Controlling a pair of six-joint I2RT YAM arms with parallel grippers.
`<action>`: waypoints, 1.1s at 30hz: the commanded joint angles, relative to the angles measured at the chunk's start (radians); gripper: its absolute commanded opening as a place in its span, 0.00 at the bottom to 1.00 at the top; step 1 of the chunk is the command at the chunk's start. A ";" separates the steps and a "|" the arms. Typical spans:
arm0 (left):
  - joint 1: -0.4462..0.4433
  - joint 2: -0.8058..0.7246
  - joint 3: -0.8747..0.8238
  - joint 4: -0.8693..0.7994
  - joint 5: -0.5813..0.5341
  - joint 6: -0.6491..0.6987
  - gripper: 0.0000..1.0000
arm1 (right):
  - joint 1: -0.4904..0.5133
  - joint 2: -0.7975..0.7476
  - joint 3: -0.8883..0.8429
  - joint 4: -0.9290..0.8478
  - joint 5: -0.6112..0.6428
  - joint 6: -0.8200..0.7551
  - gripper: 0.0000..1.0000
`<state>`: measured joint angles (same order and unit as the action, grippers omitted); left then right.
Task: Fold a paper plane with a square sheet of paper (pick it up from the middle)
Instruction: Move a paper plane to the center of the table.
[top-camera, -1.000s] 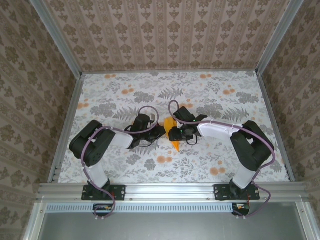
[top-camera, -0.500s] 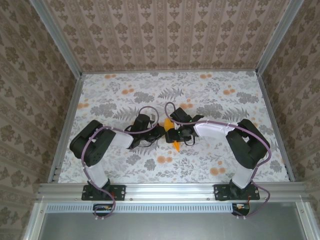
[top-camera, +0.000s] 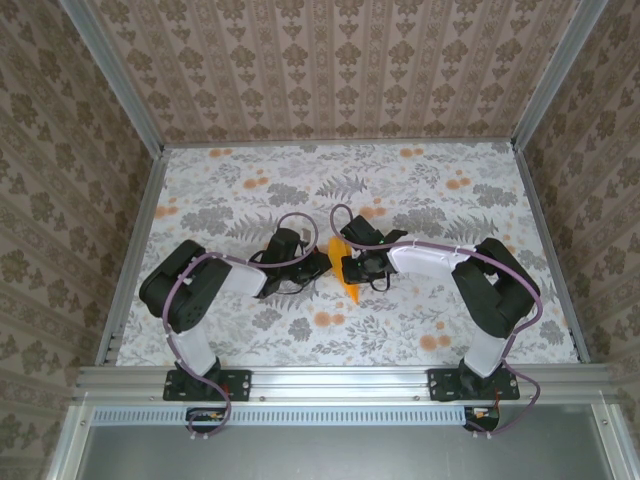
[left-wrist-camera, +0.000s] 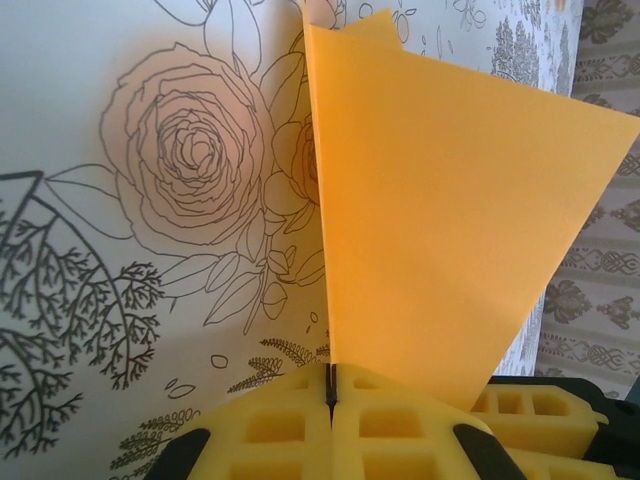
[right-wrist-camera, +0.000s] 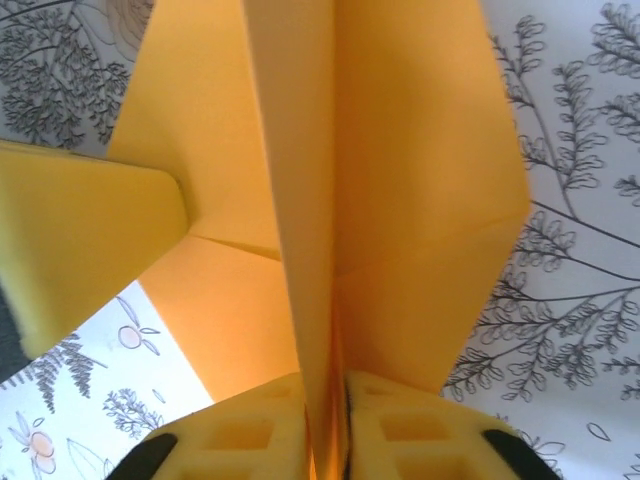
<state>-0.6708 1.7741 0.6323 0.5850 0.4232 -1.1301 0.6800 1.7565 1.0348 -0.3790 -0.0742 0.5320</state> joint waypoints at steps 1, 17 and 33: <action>0.015 -0.021 -0.002 -0.043 0.007 0.020 0.08 | 0.009 0.000 0.029 -0.060 0.074 0.007 0.09; 0.034 -0.317 0.110 -0.686 -0.324 0.259 0.66 | 0.010 -0.008 0.063 -0.200 0.212 -0.013 0.12; 0.033 -0.362 0.124 -0.788 -0.413 0.289 0.80 | 0.020 0.085 0.085 -0.176 0.201 0.025 0.22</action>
<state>-0.6407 1.4380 0.7258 -0.1577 0.0433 -0.8680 0.6922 1.8145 1.1011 -0.5415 0.1020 0.5320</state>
